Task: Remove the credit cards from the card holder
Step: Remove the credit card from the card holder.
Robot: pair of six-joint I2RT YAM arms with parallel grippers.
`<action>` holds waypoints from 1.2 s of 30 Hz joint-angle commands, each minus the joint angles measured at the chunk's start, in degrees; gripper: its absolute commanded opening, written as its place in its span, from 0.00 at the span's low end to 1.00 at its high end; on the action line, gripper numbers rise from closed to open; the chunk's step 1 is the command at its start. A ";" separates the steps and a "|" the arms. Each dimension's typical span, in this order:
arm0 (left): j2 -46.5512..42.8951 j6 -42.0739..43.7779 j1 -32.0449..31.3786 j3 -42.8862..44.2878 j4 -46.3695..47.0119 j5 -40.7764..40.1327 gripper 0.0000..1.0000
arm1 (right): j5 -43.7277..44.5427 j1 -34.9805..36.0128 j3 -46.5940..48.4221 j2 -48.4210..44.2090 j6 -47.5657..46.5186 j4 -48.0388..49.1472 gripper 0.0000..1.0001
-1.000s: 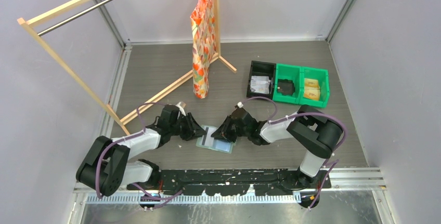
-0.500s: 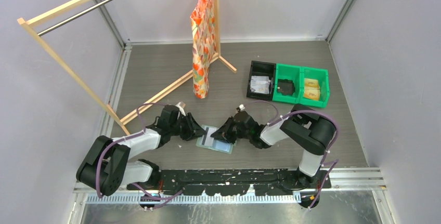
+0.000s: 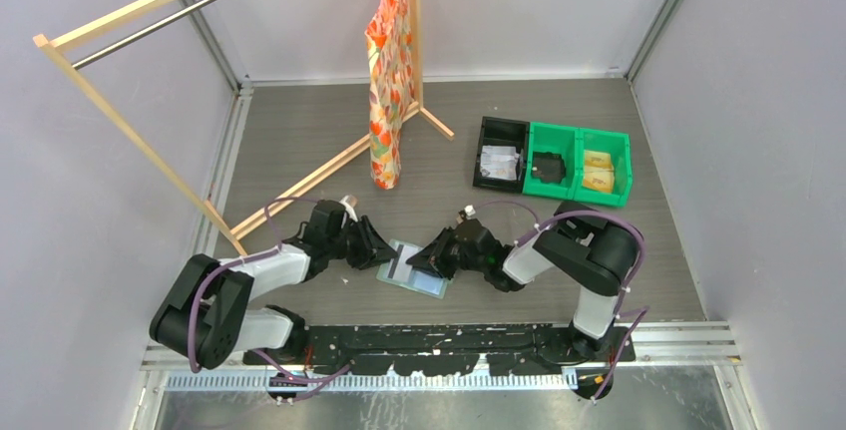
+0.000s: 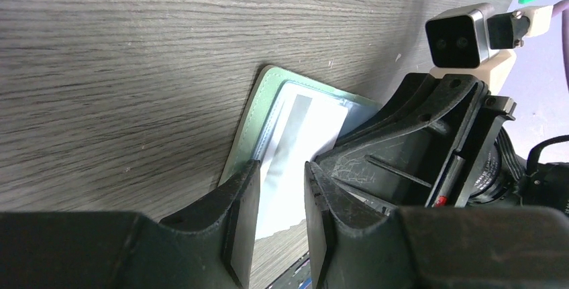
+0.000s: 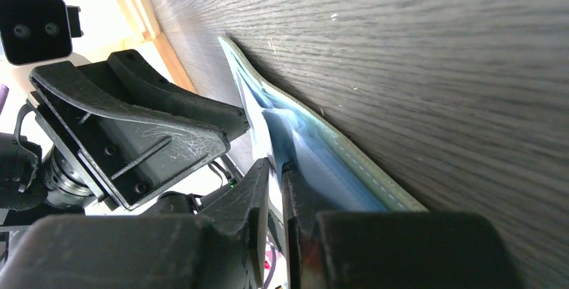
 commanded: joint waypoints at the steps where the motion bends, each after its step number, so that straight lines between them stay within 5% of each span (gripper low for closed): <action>1: 2.12 0.99 -0.25 -0.96 -3.92 -3.01 0.33 | 0.81 0.21 -1.04 2.15 1.82 5.28 0.16; 8: 1.62 1.30 -0.23 -0.61 -5.42 -4.17 0.33 | 1.74 0.14 -3.11 2.69 2.95 7.78 0.13; 13: 2.53 1.43 -0.20 -0.37 -5.26 -4.23 0.33 | 1.95 0.08 -4.20 3.34 2.50 9.26 0.22; 22: 2.63 2.11 -0.18 0.82 -6.16 -3.91 0.33 | 0.99 0.12 -4.64 7.83 4.35 17.87 0.09; 36: 5.38 1.38 0.88 0.09 -3.23 -2.64 0.32 | -0.24 -2.68 -10.91 9.59 6.27 24.05 0.09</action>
